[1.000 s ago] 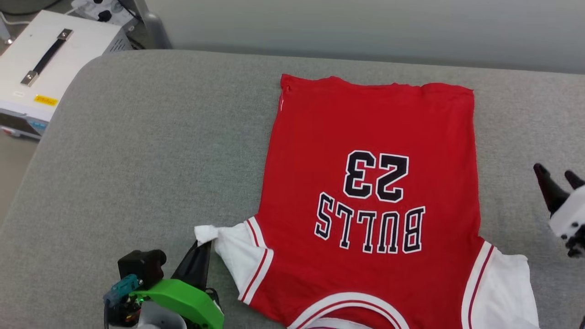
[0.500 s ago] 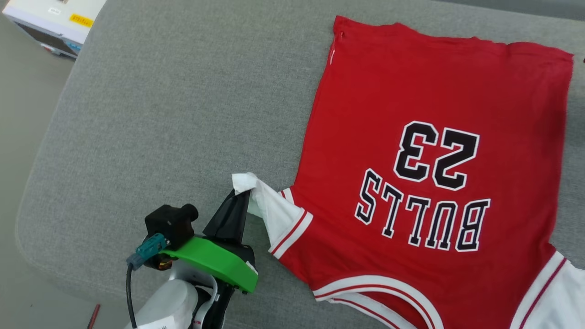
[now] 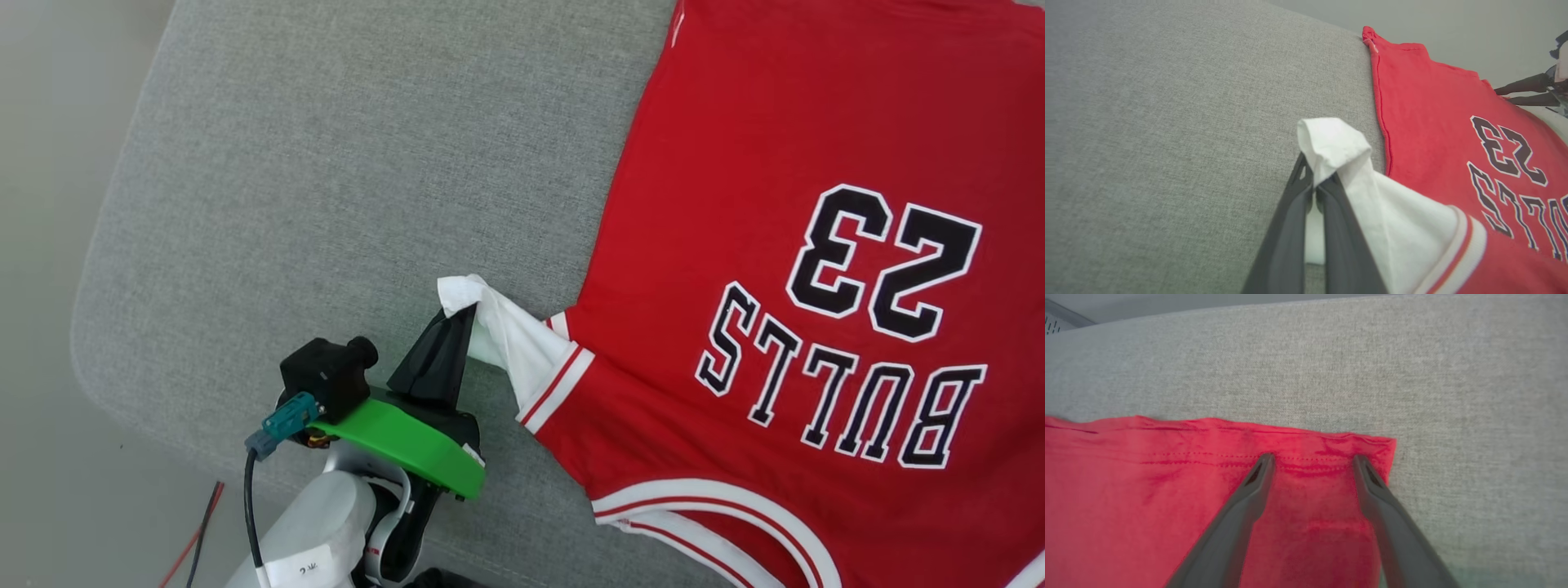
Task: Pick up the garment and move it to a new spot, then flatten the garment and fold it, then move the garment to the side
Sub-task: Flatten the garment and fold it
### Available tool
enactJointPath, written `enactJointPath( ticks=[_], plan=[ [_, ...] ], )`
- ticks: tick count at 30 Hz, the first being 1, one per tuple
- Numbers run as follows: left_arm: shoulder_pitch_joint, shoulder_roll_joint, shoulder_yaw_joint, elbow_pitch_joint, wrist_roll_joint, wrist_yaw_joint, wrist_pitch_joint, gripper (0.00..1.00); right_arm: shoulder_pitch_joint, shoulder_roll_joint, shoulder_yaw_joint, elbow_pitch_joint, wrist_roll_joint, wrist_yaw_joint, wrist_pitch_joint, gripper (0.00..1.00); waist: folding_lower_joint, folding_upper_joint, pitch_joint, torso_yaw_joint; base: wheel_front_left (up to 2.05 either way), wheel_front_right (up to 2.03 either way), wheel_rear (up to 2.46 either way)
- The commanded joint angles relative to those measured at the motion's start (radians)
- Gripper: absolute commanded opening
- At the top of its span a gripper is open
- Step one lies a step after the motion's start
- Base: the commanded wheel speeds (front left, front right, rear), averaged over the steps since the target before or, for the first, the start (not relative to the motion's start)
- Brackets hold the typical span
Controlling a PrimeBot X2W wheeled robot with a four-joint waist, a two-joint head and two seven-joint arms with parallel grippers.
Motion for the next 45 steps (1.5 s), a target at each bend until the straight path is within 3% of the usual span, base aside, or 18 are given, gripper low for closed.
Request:
enactJointPath(
  ticks=[1,2,3,4,10,16,24,29,35,43,45],
  plan=[
    [-0.013,-0.005,0.008,-0.002,0.008,-0.005,-0.005,0.00,0.070,0.017,-0.026,0.092,-0.024,-0.002,0.074,1.00,0.0000,0.0000,0.008,0.010,0.00,0.00,0.00],
    [-0.011,-0.006,0.010,-0.003,0.010,-0.006,-0.006,0.00,0.078,0.020,-0.044,0.114,-0.033,-0.002,0.101,0.56,0.0000,0.0000,0.005,0.009,0.00,0.00,0.00],
    [-0.008,-0.007,0.012,-0.004,0.011,-0.008,-0.006,0.00,0.083,0.025,-0.067,0.132,-0.042,-0.002,0.123,0.21,0.0000,0.0000,0.001,0.010,0.00,0.00,0.00],
    [-0.006,-0.007,0.014,-0.004,0.013,-0.008,-0.006,0.00,0.085,0.030,-0.085,0.141,-0.048,-0.002,0.133,0.00,0.0000,0.0000,-0.001,0.011,0.00,0.00,0.00],
    [0.009,-0.006,0.030,0.000,0.018,-0.006,-0.006,0.00,0.065,0.061,-0.107,0.122,-0.083,-0.002,0.109,0.00,0.0000,0.0000,-0.032,0.004,0.00,0.00,0.00],
    [0.041,-0.004,0.042,0.021,0.014,-0.002,-0.006,0.00,0.053,0.052,-0.070,0.074,-0.071,-0.002,0.062,0.00,0.0000,0.0000,-0.116,-0.022,0.00,0.00,0.00],
    [0.133,0.030,0.078,0.036,-0.009,0.043,-0.003,0.00,0.196,0.010,0.043,-0.046,0.069,-0.002,-0.005,0.00,0.0000,0.0000,-0.276,-0.119,0.00,0.00,0.00],
    [0.203,0.052,0.102,0.013,-0.023,0.088,0.009,0.00,0.398,-0.008,0.085,-0.180,0.191,-0.002,-0.030,0.00,0.0000,0.0000,-0.339,-0.191,0.00,0.00,0.00],
    [0.258,0.078,0.108,0.003,-0.034,0.117,0.040,0.00,0.712,0.011,0.049,-0.393,0.287,-0.002,-0.048,0.00,0.0000,0.0000,-0.404,-0.252,0.00,0.00,0.00],
    [0.324,0.098,0.122,0.026,-0.061,0.131,0.053,0.00,1.102,0.166,-0.048,-0.678,0.314,-0.002,-0.026,0.00,0.0000,0.0000,-0.472,-0.334,0.00,0.00,0.00],
    [0.345,0.112,0.125,0.028,-0.070,0.138,0.069,0.00,1.238,0.242,-0.094,-0.781,0.306,-0.002,-0.007,0.00,0.0000,0.0000,-0.496,-0.361,0.00,0.00,0.00]
  ],
)
